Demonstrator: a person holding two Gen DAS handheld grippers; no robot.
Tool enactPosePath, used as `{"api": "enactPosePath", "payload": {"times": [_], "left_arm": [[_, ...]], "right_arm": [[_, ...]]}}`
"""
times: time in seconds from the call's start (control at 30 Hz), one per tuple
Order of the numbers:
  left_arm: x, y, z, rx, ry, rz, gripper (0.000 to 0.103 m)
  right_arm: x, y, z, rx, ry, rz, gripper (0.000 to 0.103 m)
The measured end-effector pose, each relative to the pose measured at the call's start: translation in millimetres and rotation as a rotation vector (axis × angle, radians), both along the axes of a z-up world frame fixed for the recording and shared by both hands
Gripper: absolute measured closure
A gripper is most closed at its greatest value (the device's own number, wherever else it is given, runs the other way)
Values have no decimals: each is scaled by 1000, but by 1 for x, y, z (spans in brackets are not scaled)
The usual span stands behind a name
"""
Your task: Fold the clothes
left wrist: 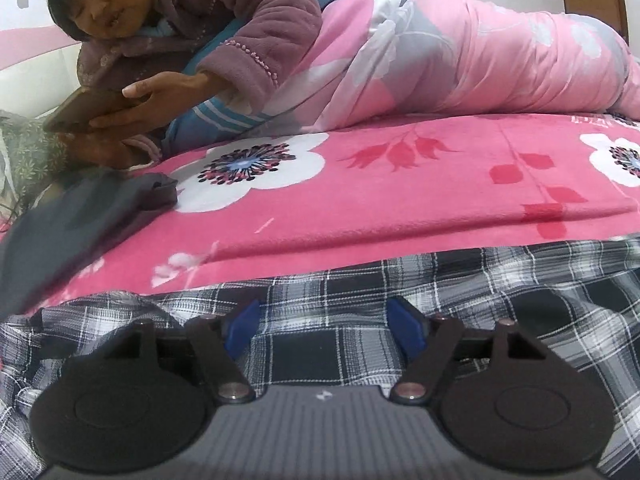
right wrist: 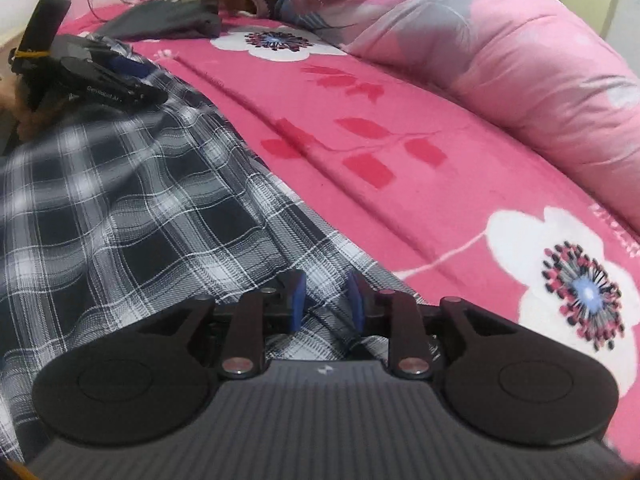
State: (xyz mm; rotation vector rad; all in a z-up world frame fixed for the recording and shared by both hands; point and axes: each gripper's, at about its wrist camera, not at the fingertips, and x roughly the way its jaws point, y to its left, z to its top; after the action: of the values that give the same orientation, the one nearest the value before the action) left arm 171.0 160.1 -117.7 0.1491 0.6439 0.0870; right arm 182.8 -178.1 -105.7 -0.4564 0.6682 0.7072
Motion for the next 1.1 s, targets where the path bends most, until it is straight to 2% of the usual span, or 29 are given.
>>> {"api": "enactPosePath", "payload": {"times": [0.07, 0.17, 0.3, 0.4, 0.47, 0.57, 0.73, 0.8, 0.83, 0.87, 0.93, 1.1], "left_arm": [[2, 0, -1, -2, -2, 1, 29], [3, -1, -2, -2, -4, 2, 29], [1, -1, -1, -10, -8, 4, 28], [0, 0, -1, -22, -12, 6, 28], [0, 1, -1, -30, -15, 7, 28], [-1, 3, -1, -43, -19, 9, 27], [-2, 7, -1, -74, -26, 11, 27], [-2, 8, -1, -87, -29, 12, 27], [-3, 9, -1, -93, -30, 12, 27], [-3, 10, -1, -99, -32, 13, 27], [-3, 11, -1, -106, -33, 14, 27], [-4, 12, -1, -119, -38, 16, 27]], "right_arm": [[1, 1, 0, 0, -18, -18, 102], [-2, 6, 2, -53, -95, -41, 103], [0, 2, 11, -34, -114, -65, 103], [2, 0, 14, 17, -62, -40, 97], [2, 4, 12, 18, -46, -28, 80], [5, 11, 2, -24, -10, -14, 76], [8, 11, -1, -5, 34, -33, 75], [7, 13, -2, -15, 45, -41, 76], [6, 15, -2, -19, 50, -42, 82], [4, 19, -1, -34, 41, -45, 93], [1, 26, -1, -69, 18, -50, 100], [-6, 38, 7, -139, -79, -84, 103]]}}
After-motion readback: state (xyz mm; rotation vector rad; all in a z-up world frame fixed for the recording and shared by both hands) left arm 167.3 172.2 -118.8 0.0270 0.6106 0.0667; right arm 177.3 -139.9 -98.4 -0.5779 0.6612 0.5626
